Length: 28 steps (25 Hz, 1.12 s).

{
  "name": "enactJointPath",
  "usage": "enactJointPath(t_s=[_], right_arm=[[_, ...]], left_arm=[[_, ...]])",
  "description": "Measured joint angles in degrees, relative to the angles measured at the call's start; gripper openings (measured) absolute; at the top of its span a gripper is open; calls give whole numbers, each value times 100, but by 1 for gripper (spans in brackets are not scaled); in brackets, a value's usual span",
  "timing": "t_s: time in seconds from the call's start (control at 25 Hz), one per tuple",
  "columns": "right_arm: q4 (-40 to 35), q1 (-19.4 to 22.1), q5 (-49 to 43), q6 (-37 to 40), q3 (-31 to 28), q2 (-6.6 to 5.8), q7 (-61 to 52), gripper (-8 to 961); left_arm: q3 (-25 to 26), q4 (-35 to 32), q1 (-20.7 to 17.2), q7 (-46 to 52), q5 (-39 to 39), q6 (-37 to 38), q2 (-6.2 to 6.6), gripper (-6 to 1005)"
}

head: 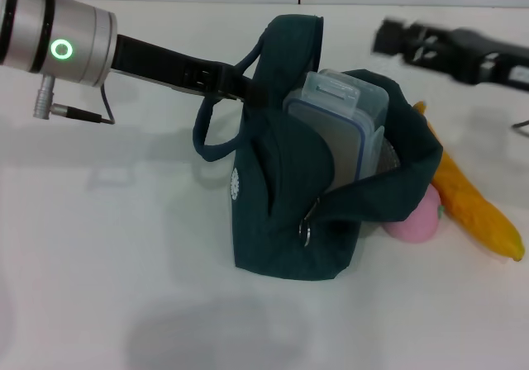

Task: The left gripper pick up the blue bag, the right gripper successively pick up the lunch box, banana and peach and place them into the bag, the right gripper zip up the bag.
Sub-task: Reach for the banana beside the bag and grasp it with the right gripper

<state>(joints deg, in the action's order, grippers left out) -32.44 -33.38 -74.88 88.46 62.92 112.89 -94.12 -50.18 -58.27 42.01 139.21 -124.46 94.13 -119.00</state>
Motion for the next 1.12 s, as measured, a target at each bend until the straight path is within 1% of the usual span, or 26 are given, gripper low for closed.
enactJointPath(t_s=[0.08,0.12,0.2,0.24,0.32,0.4,0.52,0.76,0.92,0.96,1.0,1.04,1.12], right_arm=[[-89,170,-7,371,-523,-27,263,587],[-93,187,-8,396,-567,-32,283,588],[-101,315,-28,558,-881,-80,452,592],[-102,415,-34,585,-1025,-130,548,594],[-86,553,-33,569,-1092,-197,658,593],[-41,715,-69,508,-1109,-260,786,591],[-22,869,-296,383,-1109,-274,894,589],[-18,999,-652,-165,-1088,-222,914,564],[-17,1000,-956,-533,-1063,-173,995,547],[-16,1001,-1174,-696,-1053,-124,1069,543],[-16,1001,-1174,-696,-1053,-124,1069,539],[-17,1001,-1270,-774,-1050,-92,1124,534],[-16,1003,-1456,-927,-1037,12,1294,526]], left_arm=[[0,0,0,-6,-1,0,0,43],[1,0,-4,-7,-2,0,0,43],[11,0,-7,-7,-13,-3,8,43],[22,0,-8,-8,-15,-3,29,43],[43,0,-12,1,2,1,83,43],[49,0,-36,23,128,13,174,43],[53,0,-68,41,256,25,274,42],[53,0,-172,50,259,4,416,42],[151,0,-226,36,223,-27,432,42],[168,-1,-238,29,220,-27,431,42],[173,-1,-254,23,220,-27,431,42],[179,-1,-274,20,220,-28,430,42],[182,-1,-297,18,219,-28,424,43]])
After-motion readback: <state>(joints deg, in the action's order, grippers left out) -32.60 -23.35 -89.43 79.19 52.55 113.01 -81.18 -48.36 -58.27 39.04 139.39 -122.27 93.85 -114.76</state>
